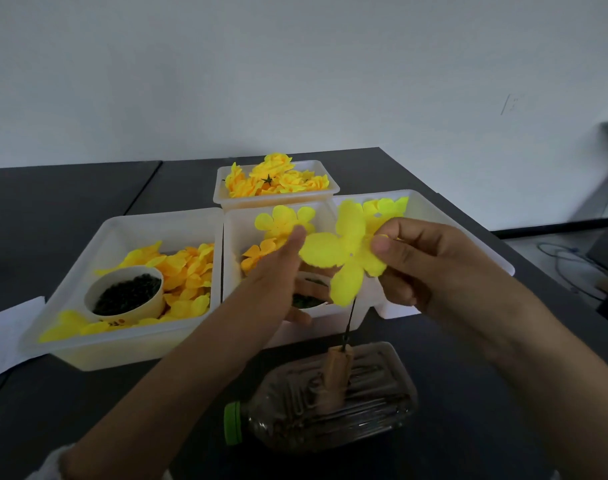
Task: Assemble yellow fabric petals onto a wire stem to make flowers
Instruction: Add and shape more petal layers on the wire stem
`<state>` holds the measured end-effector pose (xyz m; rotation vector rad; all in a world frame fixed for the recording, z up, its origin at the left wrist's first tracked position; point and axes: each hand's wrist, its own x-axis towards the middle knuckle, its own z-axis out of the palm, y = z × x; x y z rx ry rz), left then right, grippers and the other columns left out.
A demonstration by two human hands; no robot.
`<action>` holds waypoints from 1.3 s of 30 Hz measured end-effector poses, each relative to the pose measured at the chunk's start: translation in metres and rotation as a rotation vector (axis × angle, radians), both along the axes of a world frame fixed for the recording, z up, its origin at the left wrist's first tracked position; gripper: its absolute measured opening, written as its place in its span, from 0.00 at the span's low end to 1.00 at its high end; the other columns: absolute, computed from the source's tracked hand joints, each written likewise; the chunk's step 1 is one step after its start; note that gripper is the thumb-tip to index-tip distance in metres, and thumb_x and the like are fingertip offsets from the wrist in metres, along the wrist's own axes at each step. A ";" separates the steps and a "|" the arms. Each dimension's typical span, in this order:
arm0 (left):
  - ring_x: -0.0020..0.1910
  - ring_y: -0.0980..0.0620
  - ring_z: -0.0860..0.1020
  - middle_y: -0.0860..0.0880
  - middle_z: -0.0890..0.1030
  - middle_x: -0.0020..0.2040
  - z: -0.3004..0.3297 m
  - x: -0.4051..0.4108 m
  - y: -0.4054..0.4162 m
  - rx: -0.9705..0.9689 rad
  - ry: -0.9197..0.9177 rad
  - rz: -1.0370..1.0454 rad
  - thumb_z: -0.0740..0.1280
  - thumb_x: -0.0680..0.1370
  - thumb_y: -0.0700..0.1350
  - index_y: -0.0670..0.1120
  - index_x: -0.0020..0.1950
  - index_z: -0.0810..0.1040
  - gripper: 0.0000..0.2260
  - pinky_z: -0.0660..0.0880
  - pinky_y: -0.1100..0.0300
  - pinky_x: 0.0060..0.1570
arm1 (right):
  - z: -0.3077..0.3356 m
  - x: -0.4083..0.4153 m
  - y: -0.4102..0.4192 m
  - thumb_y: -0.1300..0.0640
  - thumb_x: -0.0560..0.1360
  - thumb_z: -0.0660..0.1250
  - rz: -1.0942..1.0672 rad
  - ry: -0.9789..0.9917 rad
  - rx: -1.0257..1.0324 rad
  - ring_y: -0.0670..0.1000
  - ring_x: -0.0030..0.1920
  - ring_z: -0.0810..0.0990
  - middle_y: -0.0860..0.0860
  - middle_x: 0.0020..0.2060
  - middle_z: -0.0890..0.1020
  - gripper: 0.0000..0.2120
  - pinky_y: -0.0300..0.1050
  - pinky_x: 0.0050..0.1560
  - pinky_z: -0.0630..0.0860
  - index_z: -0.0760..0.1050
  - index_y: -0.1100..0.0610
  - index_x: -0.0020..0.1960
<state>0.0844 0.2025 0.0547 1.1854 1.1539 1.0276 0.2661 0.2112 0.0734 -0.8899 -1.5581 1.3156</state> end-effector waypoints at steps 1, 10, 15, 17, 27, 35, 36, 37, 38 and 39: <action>0.30 0.58 0.80 0.54 0.83 0.32 -0.003 -0.004 0.005 0.056 0.016 -0.013 0.52 0.77 0.64 0.52 0.46 0.77 0.21 0.73 0.63 0.24 | -0.002 0.001 0.002 0.50 0.65 0.70 0.025 0.047 -0.073 0.50 0.26 0.62 0.58 0.29 0.66 0.11 0.47 0.31 0.55 0.75 0.58 0.37; 0.25 0.64 0.72 0.58 0.78 0.27 -0.019 -0.009 0.000 0.366 0.276 -0.024 0.63 0.80 0.44 0.49 0.37 0.79 0.13 0.66 0.74 0.27 | -0.037 0.005 0.015 0.56 0.70 0.67 0.085 0.190 -0.344 0.46 0.23 0.65 0.55 0.30 0.71 0.08 0.36 0.25 0.64 0.76 0.60 0.36; 0.29 0.59 0.73 0.54 0.81 0.36 -0.034 -0.008 0.006 0.217 0.249 -0.047 0.60 0.82 0.43 0.37 0.45 0.79 0.13 0.67 0.69 0.27 | -0.054 0.008 0.019 0.56 0.72 0.66 0.065 0.227 -0.439 0.45 0.23 0.65 0.54 0.30 0.72 0.09 0.36 0.24 0.63 0.79 0.58 0.35; 0.30 0.60 0.74 0.55 0.82 0.36 -0.038 -0.008 0.006 0.175 0.241 -0.055 0.60 0.82 0.44 0.39 0.47 0.79 0.13 0.68 0.67 0.26 | -0.059 0.009 0.021 0.56 0.72 0.65 0.059 0.236 -0.461 0.45 0.23 0.65 0.53 0.30 0.72 0.09 0.36 0.24 0.63 0.79 0.58 0.36; 0.28 0.61 0.73 0.56 0.77 0.28 -0.059 -0.018 0.010 0.033 0.241 -0.083 0.63 0.81 0.47 0.49 0.42 0.81 0.11 0.68 0.68 0.26 | -0.077 0.010 0.024 0.53 0.72 0.66 0.063 0.062 -0.435 0.47 0.26 0.65 0.53 0.27 0.71 0.12 0.37 0.27 0.65 0.77 0.62 0.41; 0.35 0.54 0.74 0.47 0.82 0.35 -0.083 -0.033 0.007 -0.071 0.486 -0.249 0.66 0.78 0.53 0.55 0.33 0.82 0.15 0.71 0.61 0.38 | -0.099 0.015 0.015 0.49 0.76 0.65 0.083 -0.294 -0.481 0.50 0.25 0.70 0.54 0.25 0.74 0.16 0.39 0.29 0.70 0.76 0.63 0.41; 0.35 0.55 0.75 0.44 0.83 0.38 -0.084 -0.034 0.008 -0.061 0.509 -0.267 0.66 0.79 0.53 0.54 0.33 0.82 0.14 0.72 0.61 0.39 | -0.099 0.015 0.015 0.49 0.77 0.65 0.083 -0.302 -0.478 0.49 0.24 0.70 0.53 0.25 0.74 0.16 0.39 0.28 0.69 0.76 0.63 0.41; 0.35 0.55 0.75 0.44 0.83 0.39 -0.084 -0.034 0.008 -0.042 0.541 -0.281 0.65 0.79 0.52 0.53 0.35 0.82 0.14 0.72 0.61 0.39 | -0.098 0.015 0.015 0.50 0.78 0.64 0.083 -0.318 -0.469 0.49 0.24 0.70 0.52 0.24 0.75 0.15 0.38 0.27 0.69 0.76 0.63 0.41; 0.34 0.57 0.76 0.47 0.83 0.39 -0.083 -0.034 0.008 -0.012 0.585 -0.278 0.64 0.80 0.52 0.52 0.37 0.82 0.14 0.73 0.61 0.40 | -0.096 0.014 0.015 0.51 0.79 0.63 0.077 -0.348 -0.455 0.48 0.23 0.71 0.50 0.24 0.76 0.15 0.38 0.27 0.70 0.75 0.62 0.42; 0.34 0.59 0.77 0.50 0.83 0.38 -0.083 -0.034 0.007 0.031 0.634 -0.246 0.62 0.80 0.53 0.52 0.40 0.82 0.13 0.74 0.62 0.41 | -0.094 0.014 0.016 0.51 0.80 0.61 0.062 -0.387 -0.437 0.47 0.23 0.71 0.49 0.25 0.77 0.15 0.38 0.27 0.70 0.75 0.62 0.43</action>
